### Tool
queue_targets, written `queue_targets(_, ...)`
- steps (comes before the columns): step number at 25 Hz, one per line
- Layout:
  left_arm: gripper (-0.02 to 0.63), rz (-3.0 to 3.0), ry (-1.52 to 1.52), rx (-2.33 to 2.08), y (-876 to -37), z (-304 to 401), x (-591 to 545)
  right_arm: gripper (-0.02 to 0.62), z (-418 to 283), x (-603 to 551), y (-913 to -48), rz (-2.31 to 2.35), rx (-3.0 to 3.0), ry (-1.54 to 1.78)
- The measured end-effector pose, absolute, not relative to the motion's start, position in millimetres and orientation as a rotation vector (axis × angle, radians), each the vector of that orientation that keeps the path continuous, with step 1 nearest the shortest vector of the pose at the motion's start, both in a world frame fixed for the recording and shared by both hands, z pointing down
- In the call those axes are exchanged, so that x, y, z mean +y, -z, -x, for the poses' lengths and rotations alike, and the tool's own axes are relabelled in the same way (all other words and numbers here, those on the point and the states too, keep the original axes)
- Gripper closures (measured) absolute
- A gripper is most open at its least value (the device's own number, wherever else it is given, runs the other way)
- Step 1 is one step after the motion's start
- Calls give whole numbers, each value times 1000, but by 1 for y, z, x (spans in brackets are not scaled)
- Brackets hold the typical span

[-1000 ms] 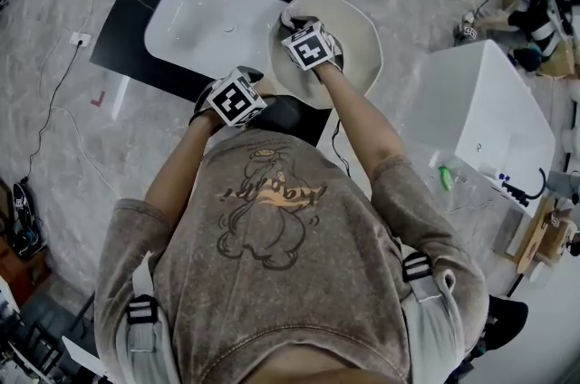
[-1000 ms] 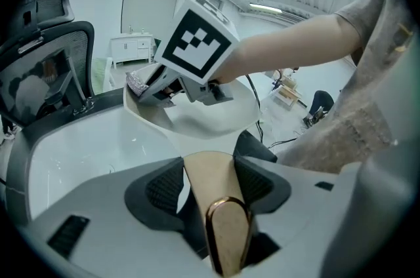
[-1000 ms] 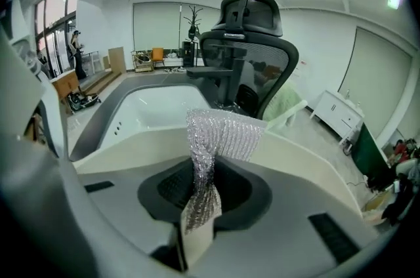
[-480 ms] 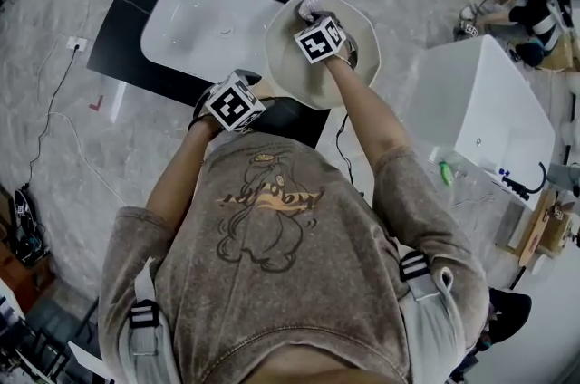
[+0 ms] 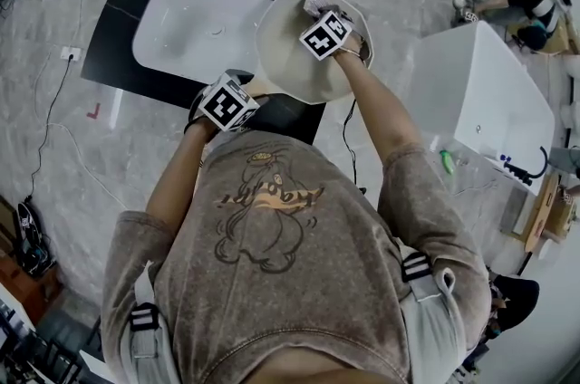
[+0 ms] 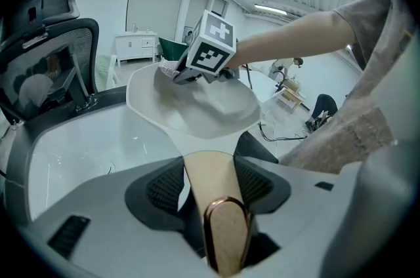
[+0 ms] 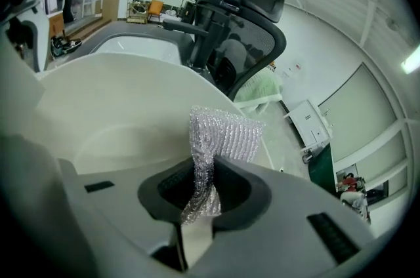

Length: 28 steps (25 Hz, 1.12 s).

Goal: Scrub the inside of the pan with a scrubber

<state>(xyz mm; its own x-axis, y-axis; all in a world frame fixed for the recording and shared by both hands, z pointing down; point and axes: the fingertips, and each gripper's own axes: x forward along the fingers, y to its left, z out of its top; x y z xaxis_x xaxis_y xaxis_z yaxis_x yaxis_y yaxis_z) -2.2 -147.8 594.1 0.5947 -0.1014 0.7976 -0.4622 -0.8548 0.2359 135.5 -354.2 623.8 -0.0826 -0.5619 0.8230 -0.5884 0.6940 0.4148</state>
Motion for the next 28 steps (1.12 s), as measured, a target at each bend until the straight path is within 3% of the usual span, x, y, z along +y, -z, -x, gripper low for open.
queue_targets(18,354,-2364,-1161,-487,-593,1,-146,515,-184,-297,-630,-636,-1584,54)
queue_targets(28,360,-2346,-1165,-500,-593,6,-150,514,-204,-246,-629,-407,-1540,-86)
